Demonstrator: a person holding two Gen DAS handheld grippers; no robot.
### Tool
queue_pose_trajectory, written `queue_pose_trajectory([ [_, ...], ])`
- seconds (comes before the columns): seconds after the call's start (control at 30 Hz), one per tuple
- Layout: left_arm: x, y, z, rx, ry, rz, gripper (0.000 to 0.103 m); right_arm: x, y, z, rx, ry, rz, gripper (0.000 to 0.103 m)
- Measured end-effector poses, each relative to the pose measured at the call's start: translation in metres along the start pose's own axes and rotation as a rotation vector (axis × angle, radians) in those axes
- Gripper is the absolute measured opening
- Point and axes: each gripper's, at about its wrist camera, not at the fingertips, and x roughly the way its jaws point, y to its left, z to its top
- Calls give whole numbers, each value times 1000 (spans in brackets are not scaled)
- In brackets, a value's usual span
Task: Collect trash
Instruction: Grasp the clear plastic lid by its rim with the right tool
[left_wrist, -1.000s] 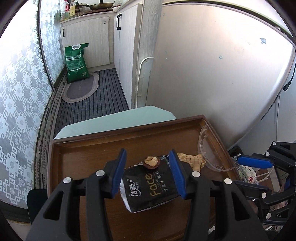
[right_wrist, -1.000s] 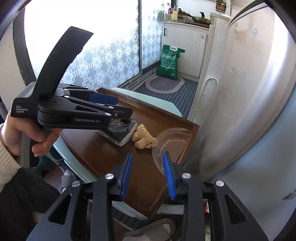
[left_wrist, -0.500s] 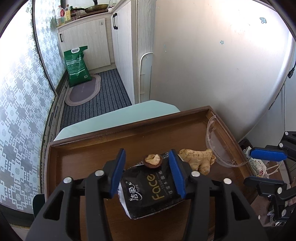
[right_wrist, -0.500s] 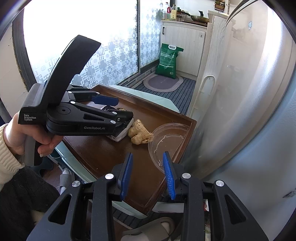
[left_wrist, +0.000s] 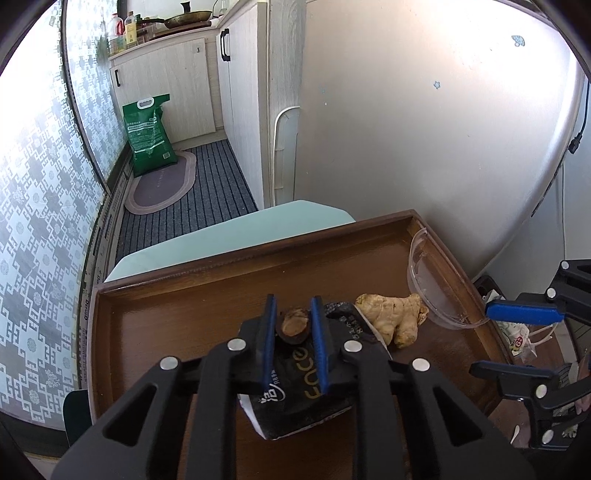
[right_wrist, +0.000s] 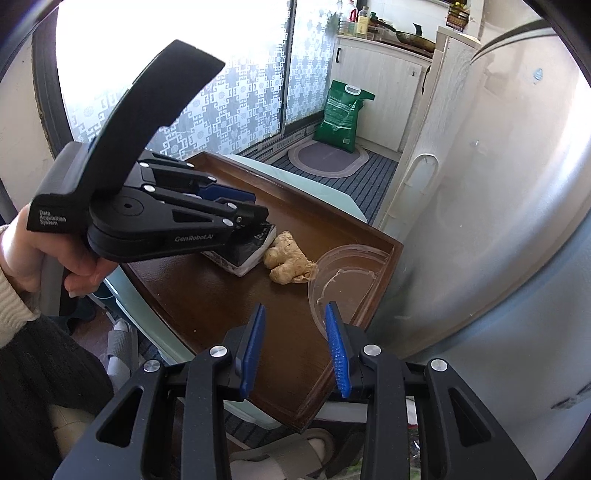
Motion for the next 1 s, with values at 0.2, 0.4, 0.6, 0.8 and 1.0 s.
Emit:
queue_pose_trajectory([
  [0.2,-15,7,2,-31,-39,-37,20,10,2,4,-4,24,-48,34],
  [0.4,-38,15,5,-66,-91,-64,19,23,1,7,14,42,-97,24],
  [0.6,-54,31,5,-120,-107,-94,20,33,-2,9,38,57,-103,17],
  [0.8,-73,45,3,-139,-138,-95,19,42,-1,12,55,67,-120,6],
  [1.0,-90,56,-5,-134,-155,-88,20,43,2,18,76,64,-98,3],
])
